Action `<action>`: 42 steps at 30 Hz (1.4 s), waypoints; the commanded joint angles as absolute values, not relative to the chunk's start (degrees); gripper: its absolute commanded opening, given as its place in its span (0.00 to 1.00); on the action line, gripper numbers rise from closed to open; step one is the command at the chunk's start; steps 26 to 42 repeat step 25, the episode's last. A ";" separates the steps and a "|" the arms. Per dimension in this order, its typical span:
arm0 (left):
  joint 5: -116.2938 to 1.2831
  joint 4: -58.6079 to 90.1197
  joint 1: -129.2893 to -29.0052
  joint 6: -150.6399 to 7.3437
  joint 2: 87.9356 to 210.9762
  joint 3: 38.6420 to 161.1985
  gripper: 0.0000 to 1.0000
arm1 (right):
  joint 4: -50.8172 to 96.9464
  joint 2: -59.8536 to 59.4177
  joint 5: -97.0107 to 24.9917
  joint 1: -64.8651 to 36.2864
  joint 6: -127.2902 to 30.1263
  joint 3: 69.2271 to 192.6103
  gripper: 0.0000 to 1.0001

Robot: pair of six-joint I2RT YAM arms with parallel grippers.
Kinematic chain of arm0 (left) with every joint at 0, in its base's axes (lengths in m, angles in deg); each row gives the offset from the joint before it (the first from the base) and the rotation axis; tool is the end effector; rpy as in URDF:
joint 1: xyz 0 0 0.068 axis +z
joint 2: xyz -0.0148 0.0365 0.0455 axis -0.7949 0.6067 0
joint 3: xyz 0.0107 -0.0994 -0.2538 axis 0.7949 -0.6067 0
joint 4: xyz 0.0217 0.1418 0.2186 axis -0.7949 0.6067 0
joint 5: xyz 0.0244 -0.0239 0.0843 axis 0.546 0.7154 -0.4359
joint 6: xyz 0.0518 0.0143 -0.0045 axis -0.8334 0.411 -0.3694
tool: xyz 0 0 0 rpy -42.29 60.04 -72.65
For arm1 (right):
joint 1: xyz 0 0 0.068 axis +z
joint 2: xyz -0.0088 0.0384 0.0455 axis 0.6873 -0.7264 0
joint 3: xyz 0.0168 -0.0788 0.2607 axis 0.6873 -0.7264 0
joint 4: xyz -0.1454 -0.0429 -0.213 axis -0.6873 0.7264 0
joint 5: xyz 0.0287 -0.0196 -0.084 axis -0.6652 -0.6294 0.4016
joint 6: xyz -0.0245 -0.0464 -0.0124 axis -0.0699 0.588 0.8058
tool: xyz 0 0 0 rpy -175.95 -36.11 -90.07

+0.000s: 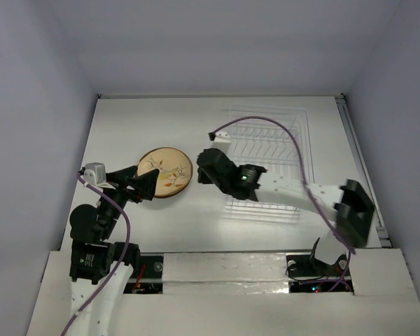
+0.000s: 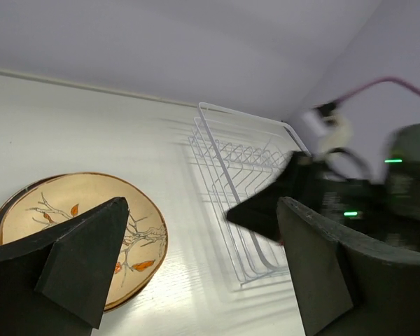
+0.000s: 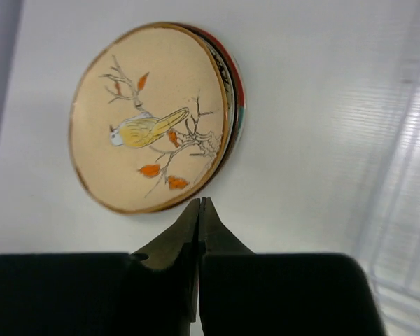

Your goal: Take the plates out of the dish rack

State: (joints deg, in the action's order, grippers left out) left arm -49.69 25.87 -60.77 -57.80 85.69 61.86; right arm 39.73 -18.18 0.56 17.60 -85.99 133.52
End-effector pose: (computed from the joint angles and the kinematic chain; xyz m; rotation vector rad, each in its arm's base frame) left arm 0.0677 -0.0197 0.3429 0.0399 1.3597 -0.6794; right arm 0.2062 0.3368 0.2785 -0.0471 2.1828 0.4990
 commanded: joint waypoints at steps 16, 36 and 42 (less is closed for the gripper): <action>-52.05 24.80 -60.29 -57.83 84.51 62.20 0.99 | 49.71 62.38 35.87 19.16 -92.65 100.82 0.75; -51.53 24.89 -59.77 -58.09 86.44 62.29 0.99 | 50.07 74.72 36.14 19.16 -89.93 95.71 0.92; -51.53 24.89 -59.77 -58.09 86.44 62.29 0.99 | 50.07 74.72 36.14 19.16 -89.93 95.71 0.92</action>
